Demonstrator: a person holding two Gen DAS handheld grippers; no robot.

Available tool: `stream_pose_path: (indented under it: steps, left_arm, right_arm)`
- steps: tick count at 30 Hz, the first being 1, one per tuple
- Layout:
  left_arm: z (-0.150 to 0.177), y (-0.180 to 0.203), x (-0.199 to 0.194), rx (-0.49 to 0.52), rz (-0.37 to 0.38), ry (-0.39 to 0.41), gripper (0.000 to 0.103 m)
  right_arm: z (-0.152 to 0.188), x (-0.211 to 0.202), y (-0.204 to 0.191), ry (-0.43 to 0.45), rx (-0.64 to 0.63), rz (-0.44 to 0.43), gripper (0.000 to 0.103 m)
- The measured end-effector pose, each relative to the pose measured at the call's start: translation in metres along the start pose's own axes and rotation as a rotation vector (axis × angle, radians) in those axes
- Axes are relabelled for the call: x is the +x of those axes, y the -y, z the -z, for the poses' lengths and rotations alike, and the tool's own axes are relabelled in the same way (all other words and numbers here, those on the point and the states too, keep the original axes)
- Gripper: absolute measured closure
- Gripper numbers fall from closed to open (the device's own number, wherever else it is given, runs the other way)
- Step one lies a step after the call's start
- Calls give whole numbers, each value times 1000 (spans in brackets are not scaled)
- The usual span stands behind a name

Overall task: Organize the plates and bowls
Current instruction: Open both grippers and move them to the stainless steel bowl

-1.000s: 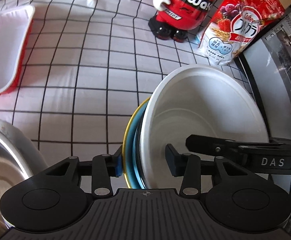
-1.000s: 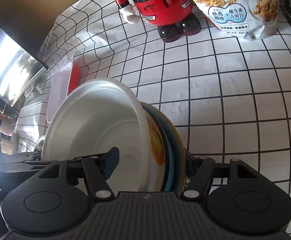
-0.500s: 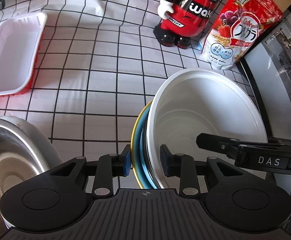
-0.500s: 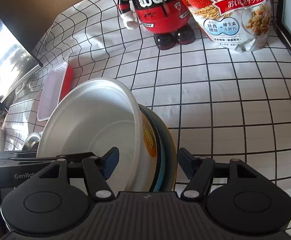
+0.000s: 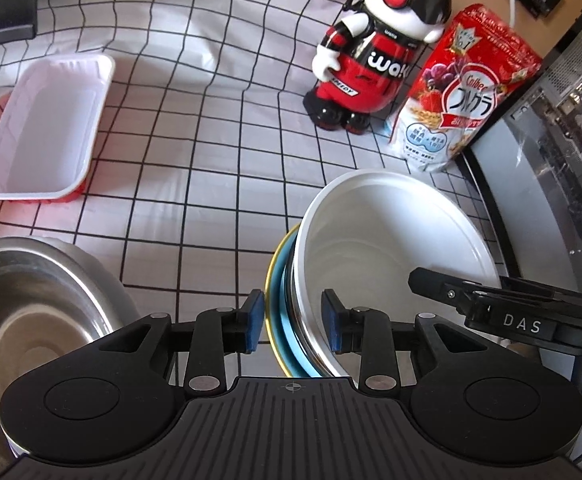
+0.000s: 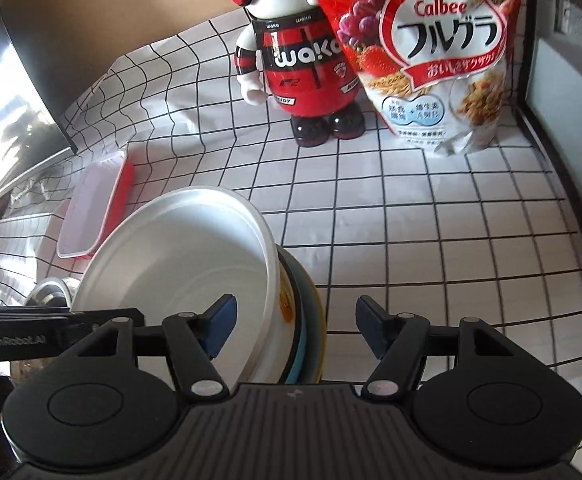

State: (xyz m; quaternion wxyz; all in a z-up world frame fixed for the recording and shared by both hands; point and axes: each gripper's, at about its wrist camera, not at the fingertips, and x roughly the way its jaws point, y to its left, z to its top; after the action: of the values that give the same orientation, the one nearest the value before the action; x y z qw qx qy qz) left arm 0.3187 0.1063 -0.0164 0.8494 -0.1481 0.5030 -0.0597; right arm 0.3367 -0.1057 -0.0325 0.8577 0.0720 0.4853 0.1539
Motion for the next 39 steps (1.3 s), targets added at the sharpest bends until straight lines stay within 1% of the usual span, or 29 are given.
stream_pose_path:
  steps: [4, 9, 12, 17, 20, 24, 26, 28, 30, 32, 33, 34, 36, 38, 39]
  left_arm:
    - [0, 1, -1, 8, 1, 2, 69]
    - [1, -2, -4, 8, 29, 15, 69]
    - [0, -5, -7, 9, 33, 23, 69]
    - [-2, -15, -20, -4, 64, 62, 69]
    - [-4, -24, -38, -24, 77, 125, 69]
    - [-6, -46, -67, -58, 115, 232, 69]
    - [-4, -62, -85, -75, 129, 299, 69]
    - [1, -79, -101, -94, 133, 367, 69]
    - [6, -94, -115, -118, 135, 423, 71]
    - [12, -110, -123, -157, 137, 444, 76]
    - [14, -118, -125, -174, 139, 443, 83]
    - [17, -126, -126, -196, 148, 434, 85]
    - [24, -140, -123, -232, 187, 386, 87]
    - [31, -153, -120, -253, 209, 342, 88]
    - [35, -157, -120, -252, 193, 339, 88]
  right_arm:
    - [0, -4, -5, 12, -19, 30, 36]
    - [-1, -7, -11, 22, -33, 61, 36]
    - [-1, -10, -15, 27, -41, 76, 36]
    - [-5, -14, -22, 43, -46, 115, 36]
    - [-10, -22, -27, 71, -63, 146, 36]
    - [-19, -34, -39, 114, -90, 176, 30]
    - [-22, -39, -47, 138, -104, 184, 28]
    - [-25, -45, -55, 166, -113, 175, 22]
    - [-26, -49, -65, 193, -123, 148, 18]
    - [-27, -50, -77, 208, -144, 119, 18]
    - [-27, -50, -84, 213, -163, 108, 18]
    - [-26, -49, -91, 214, -181, 102, 18]
    - [-23, -49, -106, 209, -215, 77, 18]
    - [-21, -50, -122, 178, -238, -11, 18]
    - [-20, -51, -131, 164, -250, -59, 18]
